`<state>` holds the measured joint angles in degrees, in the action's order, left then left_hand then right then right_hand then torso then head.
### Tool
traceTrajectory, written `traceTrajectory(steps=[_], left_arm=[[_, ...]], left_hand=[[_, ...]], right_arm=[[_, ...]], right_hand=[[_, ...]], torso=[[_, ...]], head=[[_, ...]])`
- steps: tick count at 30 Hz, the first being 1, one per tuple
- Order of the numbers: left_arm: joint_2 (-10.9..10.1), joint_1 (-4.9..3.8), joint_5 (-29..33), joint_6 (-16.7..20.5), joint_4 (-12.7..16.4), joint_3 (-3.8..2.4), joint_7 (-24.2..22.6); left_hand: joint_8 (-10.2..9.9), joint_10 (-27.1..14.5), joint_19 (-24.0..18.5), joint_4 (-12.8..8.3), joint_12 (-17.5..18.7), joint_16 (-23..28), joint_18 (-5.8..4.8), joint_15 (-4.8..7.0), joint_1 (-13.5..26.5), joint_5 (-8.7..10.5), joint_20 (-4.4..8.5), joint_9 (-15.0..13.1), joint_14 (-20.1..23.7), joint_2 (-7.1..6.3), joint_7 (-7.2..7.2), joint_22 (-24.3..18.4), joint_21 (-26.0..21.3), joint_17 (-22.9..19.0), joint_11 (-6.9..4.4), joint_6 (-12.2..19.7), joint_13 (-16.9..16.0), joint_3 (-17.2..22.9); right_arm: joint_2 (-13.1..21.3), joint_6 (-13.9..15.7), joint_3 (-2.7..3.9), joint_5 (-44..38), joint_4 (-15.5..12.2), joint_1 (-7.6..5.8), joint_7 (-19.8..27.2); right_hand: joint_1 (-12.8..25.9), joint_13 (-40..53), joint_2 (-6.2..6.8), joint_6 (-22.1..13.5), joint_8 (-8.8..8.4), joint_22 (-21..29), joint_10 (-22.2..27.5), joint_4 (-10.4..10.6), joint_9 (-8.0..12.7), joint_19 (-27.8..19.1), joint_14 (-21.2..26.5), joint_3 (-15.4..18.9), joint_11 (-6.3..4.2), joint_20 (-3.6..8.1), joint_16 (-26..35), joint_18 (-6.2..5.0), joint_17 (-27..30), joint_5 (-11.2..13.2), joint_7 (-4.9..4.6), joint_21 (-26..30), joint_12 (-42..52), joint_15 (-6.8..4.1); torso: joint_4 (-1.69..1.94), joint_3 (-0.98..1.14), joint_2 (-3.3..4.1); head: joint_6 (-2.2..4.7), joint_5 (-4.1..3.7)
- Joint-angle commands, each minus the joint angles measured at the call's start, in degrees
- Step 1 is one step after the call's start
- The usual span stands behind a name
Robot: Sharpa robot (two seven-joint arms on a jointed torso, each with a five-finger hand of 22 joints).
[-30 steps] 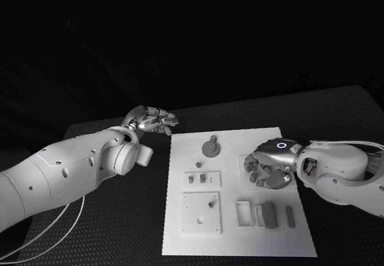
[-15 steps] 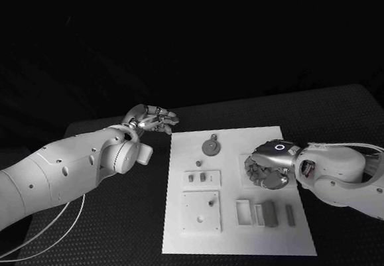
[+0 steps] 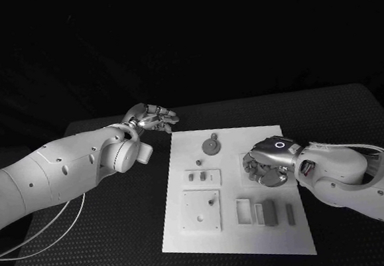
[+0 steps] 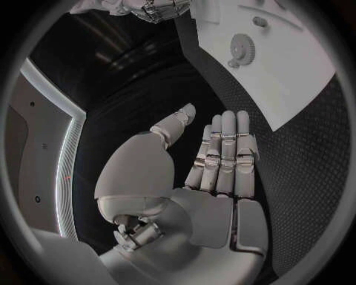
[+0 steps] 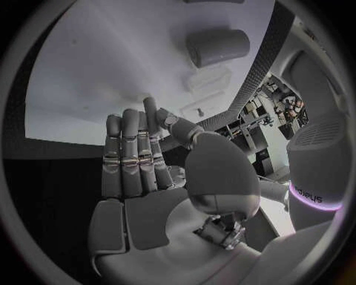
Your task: Assemble the parts on the task board
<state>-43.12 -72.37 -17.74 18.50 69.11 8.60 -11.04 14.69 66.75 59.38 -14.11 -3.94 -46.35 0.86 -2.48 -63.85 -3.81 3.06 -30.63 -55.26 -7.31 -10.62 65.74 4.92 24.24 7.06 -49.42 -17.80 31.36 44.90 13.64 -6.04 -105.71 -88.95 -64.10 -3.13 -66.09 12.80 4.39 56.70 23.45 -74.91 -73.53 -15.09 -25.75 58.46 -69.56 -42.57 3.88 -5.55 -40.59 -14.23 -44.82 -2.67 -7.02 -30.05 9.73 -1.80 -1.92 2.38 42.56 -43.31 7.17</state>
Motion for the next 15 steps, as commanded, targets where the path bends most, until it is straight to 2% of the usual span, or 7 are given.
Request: traceTrajectory(steps=[1, 3, 4, 7, 10, 15], left_arm=[[0.0, -0.07, 0.3, -0.6, 0.1, -0.04, -0.7], [0.0, -0.07, 0.3, -0.6, 0.1, -0.04, -0.7], [0.1, -0.07, 0.3, -0.6, 0.1, -0.04, -0.7], [0.1, -0.07, 0.3, -0.6, 0.1, -0.04, -0.7], [0.2, -0.07, 0.3, -0.6, 0.0, -0.04, -0.7], [0.4, -0.08, 0.3, -0.6, -0.1, -0.05, -0.7]], left_hand=[[0.2, -0.3, 0.4, 0.1, -0.1, 0.4, 0.8, 0.03, 0.4, -0.28, 0.18, 0.0, -0.4, -0.11, 0.07, 0.0, -0.2, 0.1, 0.0, 0.3, 0.0, -0.3], [0.2, -0.3, 0.4, 0.1, -0.1, 0.4, 0.81, 0.04, 0.4, -0.28, 0.18, 0.0, -0.4, -0.11, 0.08, 0.0, -0.2, 0.1, 0.0, 0.3, 0.0, -0.3], [0.2, -0.3, 0.4, 0.1, -0.1, 0.4, 0.81, 0.04, 0.4, -0.28, 0.18, 0.0, -0.4, -0.11, 0.08, 0.0, -0.2, 0.1, 0.0, 0.3, 0.0, -0.3], [0.2, -0.3, 0.4, 0.1, -0.1, 0.4, 0.81, 0.04, 0.4, -0.28, 0.18, 0.0, -0.4, -0.11, 0.08, 0.0, -0.2, 0.1, 0.0, 0.2, 0.0, -0.2], [0.2, -0.3, 0.4, 0.1, -0.1, 0.4, 0.81, 0.04, 0.4, -0.28, 0.18, 0.0, -0.4, -0.1, 0.08, 0.0, -0.2, 0.1, 0.0, 0.2, 0.0, -0.2], [0.2, -0.4, 0.4, 0.1, -0.1, 0.4, 0.81, 0.04, 0.4, -0.28, 0.18, 0.0, -0.4, -0.11, 0.09, 0.0, -0.2, 0.1, 0.0, 0.2, 0.0, -0.2]], right_arm=[[0.3, 3.1, 0.41, -0.4, -1.6, 0.06, 0.5], [0.4, 3.6, 1.04, 0.2, -2.6, -0.05, 0.7], [0.3, 3.7, 1.75, 0.7, -3.3, -0.1, 0.8], [0.3, 3.9, 2.17, 1.4, -4.7, -0.17, 1.2], [-0.7, 4.3, 2.25, 3.4, -5.6, -0.19, 2.1], [-4.3, 4.0, 2.24, 4.6, -6.0, -0.17, 3.3]], right_hand=[[-0.2, 0.2, 0.13, 1.3, 0.26, -1.4, -0.4, -0.1, -0.9, 0.4, -0.2, -0.4, -0.08, 0.04, -0.3, -0.77, -0.1, -0.2, 0.7, -0.4, 0.3, -0.22], [-0.2, 0.2, 0.17, 1.3, 0.27, -1.4, -0.4, -0.2, -0.9, 0.4, -0.2, -0.5, -0.1, 0.07, -0.4, -0.77, -0.1, -0.2, 0.72, -0.5, 0.3, -0.25], [-0.2, 0.3, 0.18, 1.4, 0.27, -1.4, -0.4, -0.2, -0.9, 0.5, -0.2, -0.5, -0.12, 0.1, -0.5, -0.77, -0.1, -0.2, 0.74, -0.6, 0.3, -0.27], [-0.2, 0.3, 0.2, 1.4, 0.27, -1.4, -0.5, -0.2, -0.9, 0.5, -0.3, -0.6, -0.13, 0.13, -0.5, -0.77, -0.1, -0.2, 0.75, -0.6, 0.3, -0.29], [-0.1, 0.3, 0.21, 1.4, 0.26, -1.4, -0.5, -0.2, -0.9, 0.5, -0.3, -0.6, -0.14, 0.16, -0.6, -0.77, -0.2, -0.2, 0.75, -0.7, 0.3, -0.31], [-0.1, 0.4, 0.16, 1.4, 0.21, -1.4, -0.4, -0.3, -0.9, 0.6, -0.4, -0.7, -0.13, 0.22, -0.7, -0.77, -0.2, -0.2, 0.74, -0.8, 0.2, -0.34]], torso=[[0.01, -0.01, -0.04], [0.03, -0.04, -0.03], [0.03, -0.06, -0.03], [0.04, -0.09, -0.04], [0.05, -0.09, -0.02], [0.01, -0.07, 0.0]], head=[[-0.1, 0.3], [-0.14, 0.42], [-0.12, 0.56], [-0.13, 1.0], [-0.26, 1.53], [-0.54, 2.45]])
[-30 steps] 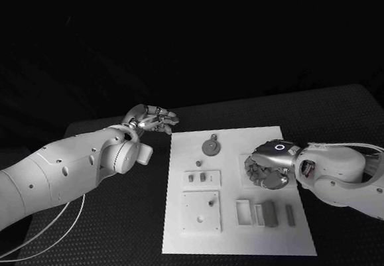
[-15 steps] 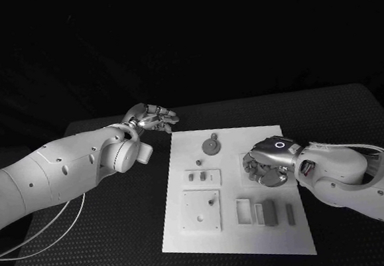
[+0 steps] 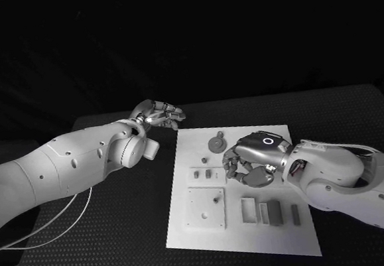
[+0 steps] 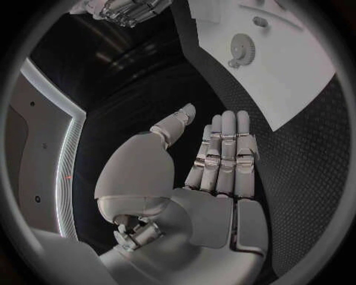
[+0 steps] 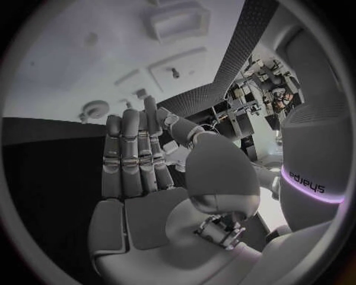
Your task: Assemble the parts on the task board
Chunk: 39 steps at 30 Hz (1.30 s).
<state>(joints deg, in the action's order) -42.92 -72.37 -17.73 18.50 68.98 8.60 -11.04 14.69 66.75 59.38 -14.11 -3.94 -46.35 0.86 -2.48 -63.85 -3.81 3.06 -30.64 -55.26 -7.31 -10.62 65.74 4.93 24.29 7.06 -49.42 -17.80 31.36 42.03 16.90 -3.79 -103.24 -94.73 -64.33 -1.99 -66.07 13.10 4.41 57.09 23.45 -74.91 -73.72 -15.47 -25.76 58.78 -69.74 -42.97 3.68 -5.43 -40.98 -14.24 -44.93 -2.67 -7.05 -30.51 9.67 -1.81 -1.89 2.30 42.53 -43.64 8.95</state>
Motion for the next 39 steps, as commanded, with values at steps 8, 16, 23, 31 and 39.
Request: traceTrajectory(steps=[8, 16, 23, 31, 39], left_arm=[[1.0, -0.09, 0.4, -0.4, -0.5, -0.06, -0.8], [1.8, -0.09, 0.5, -0.5, -0.7, -0.06, -0.8], [2.3, -0.11, 0.5, -0.6, -0.7, -0.06, -0.7], [2.3, -0.11, 0.6, -0.8, -0.6, -0.06, -0.6], [2.2, -0.11, 0.6, -0.9, -0.6, -0.06, -0.6]], left_hand=[[0.3, -0.4, 0.4, 0.1, -0.1, 0.4, 0.81, 0.04, 0.4, -0.28, 0.18, 0.0, -0.4, -0.11, 0.09, 0.0, -0.3, 0.1, -0.01, 0.2, 0.0, -0.2], [0.3, -0.4, 0.4, 0.1, -0.1, 0.4, 0.81, 0.04, 0.3, -0.28, 0.18, 0.0, -0.4, -0.12, 0.1, 0.0, -0.3, 0.2, -0.01, 0.2, 0.0, -0.2], [0.3, -0.3, 0.4, 0.1, -0.1, 0.5, 0.8, 0.04, 0.3, -0.28, 0.18, 0.0, -0.4, -0.12, 0.1, 0.0, -0.3, 0.2, -0.01, 0.2, 0.0, -0.2], [0.3, -0.4, 0.4, 0.1, -0.1, 0.5, 0.79, 0.04, 0.4, -0.27, 0.17, 0.0, -0.4, -0.12, 0.1, 0.0, -0.3, 0.2, 0.0, 0.2, 0.0, -0.3], [0.3, -0.4, 0.4, 0.1, -0.1, 0.5, 0.79, 0.03, 0.4, -0.27, 0.17, 0.0, -0.4, -0.12, 0.09, 0.0, -0.3, 0.3, 0.0, 0.3, 0.0, -0.3]], right_arm=[[-7.2, -0.7, -2.34, 0.3, 2.1, 0.22, 2.7], [-10.8, -1.6, -5.02, -0.6, 3.4, 1.8, 3.2], [-12.5, -1.4, -6.11, -3.4, 5.0, 3.55, 2.8], [-12.8, -2.6, -6.11, -3.8, 6.4, 3.93, 2.4], [-12.9, -3.1, -6.15, -4.9, 7.3, 4.15, 2.0]], right_hand=[[-0.1, 0.1, 0.07, 0.9, 0.15, -1.4, -0.2, 0.0, -0.9, 0.3, -0.2, -0.4, 0.08, 0.13, -0.4, -0.76, -0.1, -0.2, 0.76, -0.5, 0.2, -0.33], [0.0, 0.2, 0.01, 0.9, 0.1, -1.4, -0.1, -0.1, -1.0, 0.4, -0.3, -0.5, 0.08, 0.19, -0.5, -0.76, -0.2, -0.2, 0.74, -0.6, 0.1, -0.35], [-0.1, 0.3, -0.02, 0.9, 0.08, -1.4, -0.1, -0.2, -1.0, 0.5, -0.3, -0.5, 0.07, 0.25, -0.6, -0.76, -0.2, -0.2, 0.74, -0.8, 0.1, -0.38], [0.0, 0.3, 0.0, 0.9, 0.07, -1.4, -0.1, -0.3, -1.0, 0.5, -0.3, -0.6, 0.06, 0.28, -0.7, -0.76, -0.2, -0.2, 0.74, -0.8, 0.0, -0.4], [0.0, 0.3, -0.02, 0.9, 0.05, -1.4, -0.1, -0.3, -1.0, 0.5, -0.3, -0.6, 0.06, 0.29, -0.7, -0.76, -0.2, -0.2, 0.74, -0.9, 0.0, -0.4]], torso=[[0.11, -0.06, 0.02], [0.11, -0.11, 0.03], [0.11, -0.02, 0.05], [0.07, 0.03, 0.05], [0.12, 0.08, 0.05]], head=[[-0.53, 1.41], [-0.98, 2.29], [-1.07, 2.67], [-1.37, 3.04], [-1.68, 3.25]])
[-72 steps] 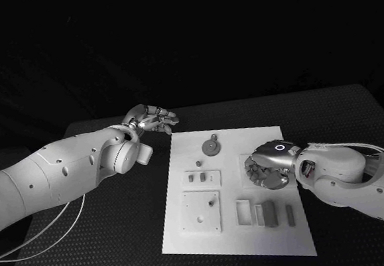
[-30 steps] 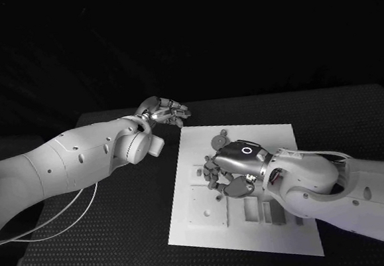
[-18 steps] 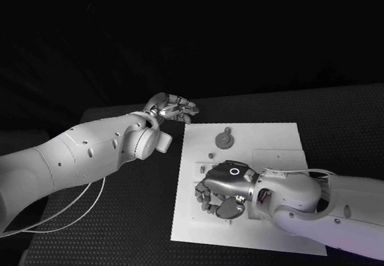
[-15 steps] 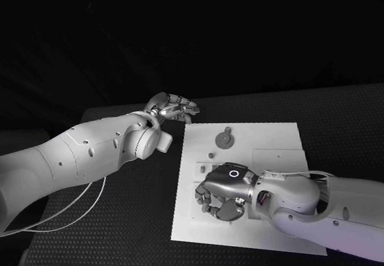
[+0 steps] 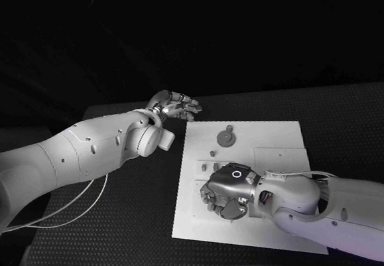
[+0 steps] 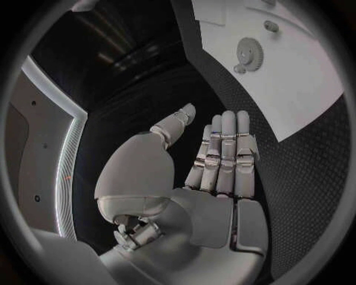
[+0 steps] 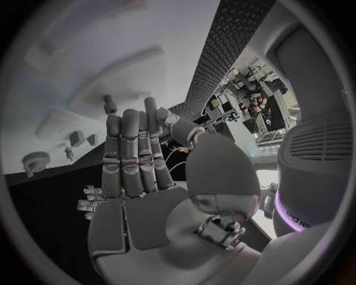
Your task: Assemble the parts on the task board
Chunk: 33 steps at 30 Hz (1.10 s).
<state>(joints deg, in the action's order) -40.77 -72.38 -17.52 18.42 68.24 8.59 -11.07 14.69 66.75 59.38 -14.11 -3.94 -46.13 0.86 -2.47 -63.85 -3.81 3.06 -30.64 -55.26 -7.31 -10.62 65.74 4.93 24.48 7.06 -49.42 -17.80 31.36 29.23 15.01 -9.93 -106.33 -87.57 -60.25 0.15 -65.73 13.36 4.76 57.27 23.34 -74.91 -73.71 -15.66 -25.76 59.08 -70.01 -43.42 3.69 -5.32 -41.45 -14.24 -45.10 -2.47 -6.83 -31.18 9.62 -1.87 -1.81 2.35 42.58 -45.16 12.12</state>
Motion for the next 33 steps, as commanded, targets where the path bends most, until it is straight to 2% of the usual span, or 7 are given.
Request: traceTrajectory(steps=[1, 10, 15, 25, 29, 33], left_arm=[[0.0, -0.09, 0.3, -0.8, 0.1, -0.05, -0.6], [-0.1, -0.09, 0.3, -0.8, 0.2, -0.05, -0.5], [0.0, -0.09, 0.3, -0.9, 0.2, -0.05, -0.5], [0.0, -0.09, 0.3, -1.0, 0.3, -0.05, -0.5], [0.0, -0.09, 0.3, -1.0, 0.3, -0.05, -0.5], [-0.1, -0.09, 0.3, -1.0, 0.4, -0.05, -0.5]], left_hand=[[0.3, -0.4, 0.4, 0.1, -0.1, 0.3, 0.79, 0.03, 0.4, -0.27, 0.17, 0.0, -0.4, -0.12, 0.09, 0.0, -0.3, 0.1, 0.0, 0.3, 0.0, -0.3], [0.3, -0.4, 0.4, 0.2, -0.1, 0.3, 0.78, 0.03, 0.4, -0.27, 0.16, 0.0, -0.4, -0.13, 0.09, 0.0, -0.4, 0.1, 0.01, 0.3, 0.0, -0.3], [0.3, -0.4, 0.4, 0.2, -0.1, 0.3, 0.78, 0.02, 0.4, -0.27, 0.16, 0.1, -0.4, -0.13, 0.08, 0.0, -0.4, 0.1, 0.02, 0.3, 0.0, -0.3], [0.3, -0.4, 0.4, 0.2, -0.1, 0.4, 0.78, 0.02, 0.5, -0.26, 0.16, 0.1, -0.4, -0.13, 0.07, 0.0, -0.4, 0.2, 0.02, 0.3, 0.0, -0.3], [0.3, -0.4, 0.4, 0.2, -0.1, 0.4, 0.78, 0.02, 0.5, -0.27, 0.16, 0.1, -0.4, -0.13, 0.07, 0.1, -0.4, 0.2, 0.02, 0.3, 0.0, -0.3], [0.3, -0.4, 0.4, 0.2, -0.1, 0.4, 0.78, 0.02, 0.5, -0.27, 0.16, 0.1, -0.4, -0.14, 0.07, 0.1, -0.4, 0.2, 0.03, 0.3, 0.0, -0.3]], right_arm=[[0.0, -1.2, -0.02, -1.8, 0.2, 0.08, -0.2], [-0.1, -1.9, -0.03, -2.5, 1.1, 0.08, -0.5], [-0.6, -2.3, -0.25, -2.7, 1.8, 0.15, -0.5], [-1.5, -2.7, -1.11, -2.7, 2.3, 0.3, -0.5], [-1.6, -4.1, -1.32, -2.7, 2.2, 0.3, -0.3], [-1.6, -4.9, -1.83, -2.8, 2.2, 0.3, -0.3]], right_hand=[[-0.3, 0.1, -0.37, 0.7, 0.16, -1.4, -0.2, -0.1, -1.0, 0.2, 0.0, -0.1, 0.06, 0.18, -0.2, -0.76, -0.1, -0.4, 0.53, -0.2, 0.1, -0.34], [-0.3, 0.1, -0.36, 0.7, 0.15, -1.4, -0.2, -0.2, -1.0, 0.2, 0.0, -0.1, 0.05, 0.2, -0.3, -0.76, -0.1, -0.4, 0.53, -0.3, 0.1, -0.35], [-0.3, 0.1, -0.36, 0.7, 0.14, -1.4, -0.2, -0.2, -1.0, 0.2, 0.0, -0.1, 0.05, 0.2, -0.3, -0.76, -0.1, -0.4, 0.53, -0.3, 0.0, -0.35], [-0.2, 0.2, -0.33, 0.7, 0.09, -1.4, -0.1, -0.3, -1.1, 0.1, 0.1, -0.1, 0.07, 0.19, -0.4, -0.76, -0.1, -0.4, 0.5, -0.4, 0.0, -0.33], [-0.2, 0.2, -0.31, 0.7, 0.07, -1.4, -0.1, -0.3, -1.1, 0.1, 0.1, -0.1, 0.08, 0.19, -0.4, -0.76, -0.1, -0.4, 0.5, -0.4, 0.0, -0.33], [-0.1, 0.2, -0.27, 0.7, 0.04, -1.4, -0.1, -0.3, -1.1, 0.0, 0.2, -0.1, 0.09, 0.17, -0.4, -0.76, -0.1, -0.4, 0.49, -0.4, -0.1, -0.31]], torso=[[0.03, 0.01, 0.0], [-0.05, -0.04, -0.02], [-0.02, -0.06, -0.03], [-0.03, -0.05, -0.01], [-0.02, -0.04, 0.0], [-0.04, -0.07, -0.02]], head=[[-0.18, 0.09], [-0.19, 0.14], [-0.08, 0.14], [-0.21, 0.09], [-0.24, 0.07], [-0.32, -0.02]])
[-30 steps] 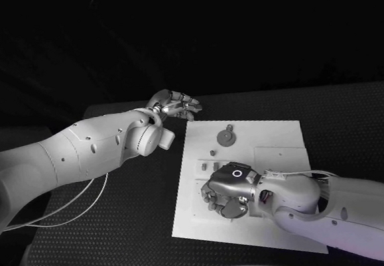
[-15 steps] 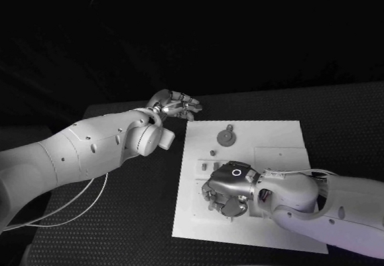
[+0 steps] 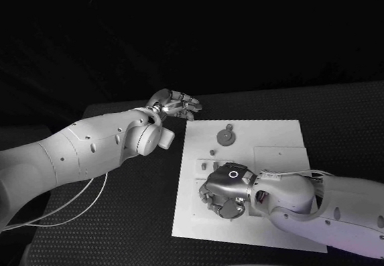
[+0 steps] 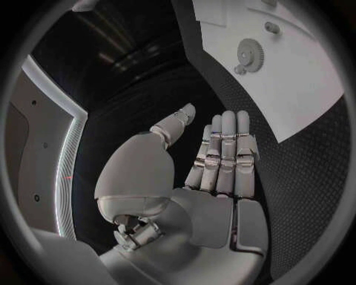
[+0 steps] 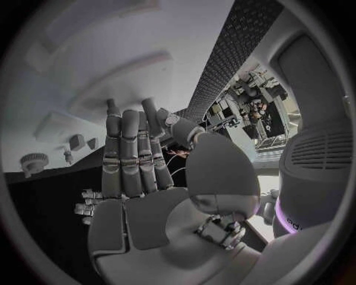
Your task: Assemble the parts on the task board
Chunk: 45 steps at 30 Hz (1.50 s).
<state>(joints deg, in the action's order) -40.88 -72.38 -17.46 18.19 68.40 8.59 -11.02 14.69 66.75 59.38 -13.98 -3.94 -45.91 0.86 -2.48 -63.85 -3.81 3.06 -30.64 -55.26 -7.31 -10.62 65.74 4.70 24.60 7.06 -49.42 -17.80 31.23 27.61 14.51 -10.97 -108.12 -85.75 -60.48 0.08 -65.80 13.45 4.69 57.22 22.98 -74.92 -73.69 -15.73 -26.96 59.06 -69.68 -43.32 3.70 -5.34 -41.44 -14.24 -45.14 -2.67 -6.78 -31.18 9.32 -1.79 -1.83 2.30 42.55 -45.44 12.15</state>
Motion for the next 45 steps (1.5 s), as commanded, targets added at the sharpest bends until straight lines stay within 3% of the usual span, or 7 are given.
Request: traceTrajectory(steps=[1, 16, 19, 21, 23, 28, 45], left_arm=[[0.0, -0.09, 0.3, -0.7, 0.2, -0.05, -0.5], [-0.1, -0.09, 0.3, -0.8, 0.2, -0.05, -0.4], [-0.1, -0.1, 0.3, -0.9, 0.3, -0.05, -0.4], [-0.2, -0.1, 0.3, -0.9, 0.3, -0.05, -0.3], [-0.2, -0.1, 0.3, -0.9, 0.3, -0.05, -0.3], [-0.2, -0.1, 0.3, -0.9, 0.3, -0.05, -0.4], [-0.4, -0.1, 0.3, -0.9, 0.4, -0.04, -0.4]], left_hand=[[0.3, -0.4, 0.4, 0.1, -0.1, 0.2, 0.78, 0.02, 0.5, -0.27, 0.16, 0.1, -0.4, -0.14, 0.07, 0.1, -0.2, 0.1, 0.03, 0.3, 0.0, -0.2], [0.3, -0.5, 0.4, 0.1, -0.1, 0.2, 0.78, 0.01, 0.5, -0.27, 0.15, 0.1, -0.3, -0.14, 0.06, 0.1, -0.3, 0.1, 0.04, 0.4, 0.0, -0.2], [0.3, -0.5, 0.4, 0.1, -0.1, 0.3, 0.78, 0.01, 0.5, -0.27, 0.15, 0.1, -0.3, -0.13, 0.06, 0.1, -0.3, 0.2, 0.04, 0.4, 0.0, -0.2], [0.3, -0.5, 0.4, 0.1, -0.1, 0.3, 0.78, 0.01, 0.5, -0.27, 0.15, 0.1, -0.3, -0.13, 0.06, 0.1, -0.3, 0.2, 0.04, 0.4, 0.0, -0.2], [0.3, -0.5, 0.4, 0.1, -0.1, 0.3, 0.78, 0.01, 0.5, -0.27, 0.15, 0.1, -0.3, -0.13, 0.06, 0.1, -0.3, 0.2, 0.04, 0.4, 0.0, -0.2], [0.3, -0.5, 0.4, 0.1, -0.1, 0.3, 0.78, 0.01, 0.5, -0.27, 0.15, 0.1, -0.3, -0.14, 0.06, 0.1, -0.3, 0.2, 0.04, 0.4, 0.0, -0.2], [0.3, -0.5, 0.4, 0.1, -0.1, 0.3, 0.78, 0.01, 0.5, -0.27, 0.15, 0.1, -0.3, -0.15, 0.06, 0.1, -0.3, 0.3, 0.05, 0.4, 0.0, -0.3]], right_arm=[[0.1, -4.5, -0.89, -1.1, 0.4, 0.53, -0.2], [-0.3, -4.3, -1.27, -1.9, 0.8, 0.54, -1.1], [-0.3, -4.3, -1.29, -0.7, 1.0, 0.53, -2.1], [-0.2, -3.7, -1.29, -0.1, 0.8, 0.53, -2.1], [-0.3, -3.6, -1.29, 0.0, 0.8, 0.53, -2.1], [-0.3, -3.7, -1.3, 0.2, 0.9, 0.52, -2.2], [0.3, -1.5, -1.31, 0.3, 0.6, 0.52, -2.3]], right_hand=[[0.0, 0.1, -0.2, 0.7, 0.39, -1.4, -0.1, -0.3, 0.1, 0.0, -0.1, -0.2, 0.08, 0.19, -0.4, -0.76, -0.1, -0.2, 0.43, -0.4, 0.2, -0.38], [0.1, 0.2, -0.12, 0.6, 0.23, -1.4, 0.1, -0.4, 0.1, -0.3, 0.2, -0.3, 0.18, 0.1, -0.5, -0.76, -0.1, -0.2, 0.36, -0.4, 0.0, -0.29], [0.9, 0.0, 0.82, -0.7, -0.57, -1.3, 1.5, -0.1, 0.4, -1.1, 1.1, -0.1, 0.75, -0.16, -0.3, -0.67, 0.0, -0.2, -0.16, -0.3, -0.9, 0.19], [2.1, -0.8, 3.16, -4.8, -2.93, -1.2, 5.3, 0.6, 1.3, -3.5, 3.9, 0.0, 2.43, -0.79, 0.8, -0.18, 0.5, -0.2, -1.89, 0.7, -3.2, 1.74], [2.4, -1.2, 4.92, -6.9, -4.14, -1.3, 7.0, 1.2, 1.9, -4.5, 4.8, 0.3, 3.13, -1.03, 0.8, -0.08, 0.4, -0.2, -2.85, 0.9, -4.2, 2.39], [2.3, -1.6, 6.83, -8.3, -4.67, -1.4, 8.5, 2.2, 2.2, -5.8, 6.3, 0.5, 3.85, -1.4, 0.7, 0.06, 0.4, -0.2, -3.01, 1.0, -5.0, 3.09], [1.8, -1.7, 7.47, -8.2, -4.4, -1.4, 8.8, 3.0, 2.2, -6.4, 6.7, 0.7, 3.92, -1.62, 0.1, -0.05, 0.3, -0.2, -3.19, 0.6, -4.9, 3.17]], torso=[[-0.03, -0.01, 0.01], [-0.05, 0.01, 0.01], [-0.04, 0.01, 0.01], [-0.05, 0.0, -0.01], [-0.04, 0.02, 0.0], [-0.05, 0.05, 0.0], [-0.01, 0.04, 0.0]], head=[[-0.06, -0.09], [-0.09, -0.18], [-0.07, -0.21], [-0.06, -0.21], [-0.07, -0.22], [-0.09, -0.29], [-0.08, -0.52]])
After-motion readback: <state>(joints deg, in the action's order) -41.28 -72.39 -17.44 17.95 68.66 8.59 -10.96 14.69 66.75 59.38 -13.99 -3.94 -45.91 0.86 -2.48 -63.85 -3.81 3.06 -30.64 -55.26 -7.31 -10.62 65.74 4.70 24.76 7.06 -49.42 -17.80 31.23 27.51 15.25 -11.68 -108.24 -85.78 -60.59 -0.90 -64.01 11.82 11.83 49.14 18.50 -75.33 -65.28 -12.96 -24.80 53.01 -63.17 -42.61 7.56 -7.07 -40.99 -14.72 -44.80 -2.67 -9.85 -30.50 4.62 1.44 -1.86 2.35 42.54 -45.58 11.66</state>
